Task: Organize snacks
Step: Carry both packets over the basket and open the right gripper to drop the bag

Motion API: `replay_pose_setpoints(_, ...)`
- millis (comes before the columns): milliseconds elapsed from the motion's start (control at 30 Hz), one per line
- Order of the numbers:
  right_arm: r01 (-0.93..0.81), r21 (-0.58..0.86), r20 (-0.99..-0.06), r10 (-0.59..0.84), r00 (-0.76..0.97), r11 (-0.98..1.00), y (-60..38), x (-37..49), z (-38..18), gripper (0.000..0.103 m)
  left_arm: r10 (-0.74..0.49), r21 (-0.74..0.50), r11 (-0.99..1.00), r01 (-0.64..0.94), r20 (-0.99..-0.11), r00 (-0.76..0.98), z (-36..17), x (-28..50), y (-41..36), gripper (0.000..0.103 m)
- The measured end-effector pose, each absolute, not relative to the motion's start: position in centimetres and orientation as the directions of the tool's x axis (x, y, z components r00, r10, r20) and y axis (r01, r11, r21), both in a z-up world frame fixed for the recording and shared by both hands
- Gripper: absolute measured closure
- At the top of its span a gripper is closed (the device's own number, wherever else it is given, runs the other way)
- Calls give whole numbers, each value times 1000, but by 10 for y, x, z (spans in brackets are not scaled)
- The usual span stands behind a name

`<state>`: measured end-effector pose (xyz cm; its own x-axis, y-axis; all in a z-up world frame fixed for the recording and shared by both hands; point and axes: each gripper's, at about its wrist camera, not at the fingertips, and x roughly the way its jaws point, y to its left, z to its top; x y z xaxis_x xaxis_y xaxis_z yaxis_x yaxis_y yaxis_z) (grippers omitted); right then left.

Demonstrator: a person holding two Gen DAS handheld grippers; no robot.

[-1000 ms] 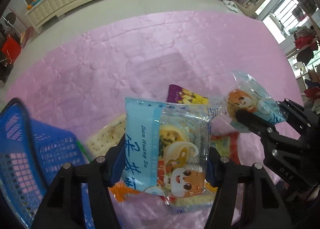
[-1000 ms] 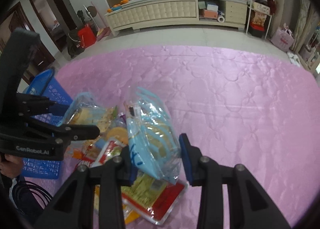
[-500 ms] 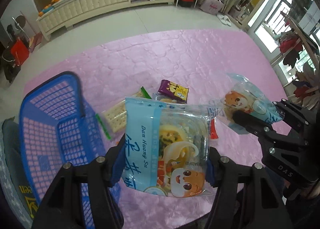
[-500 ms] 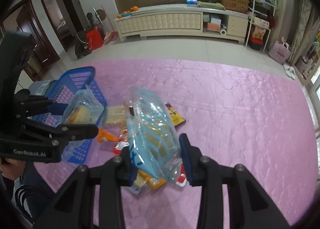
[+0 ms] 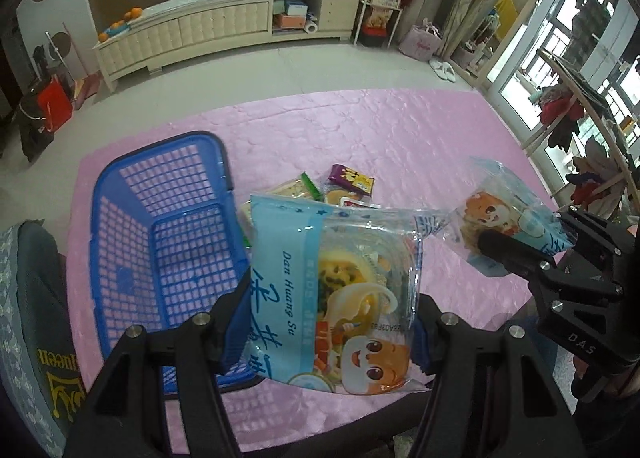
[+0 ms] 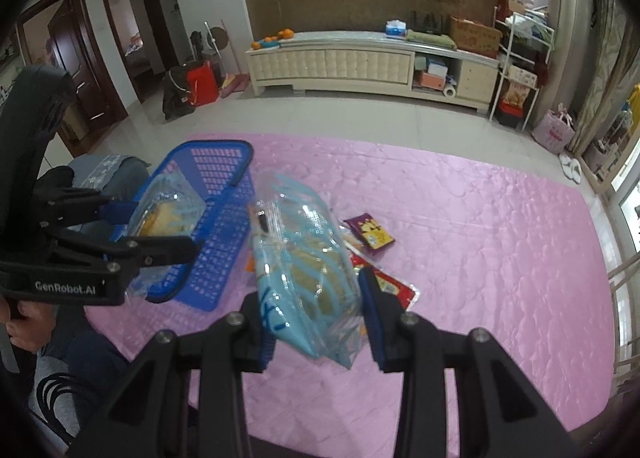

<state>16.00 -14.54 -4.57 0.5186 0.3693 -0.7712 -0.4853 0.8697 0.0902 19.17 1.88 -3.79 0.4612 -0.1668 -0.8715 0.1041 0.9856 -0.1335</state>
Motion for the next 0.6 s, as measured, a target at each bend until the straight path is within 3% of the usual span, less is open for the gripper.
replay_pose_setpoints(600, -602, 62, -762, 427, 486, 796, -53, 146, -25, 61, -101, -125, 992, -7, -834, 543, -5, 151, 111, 42)
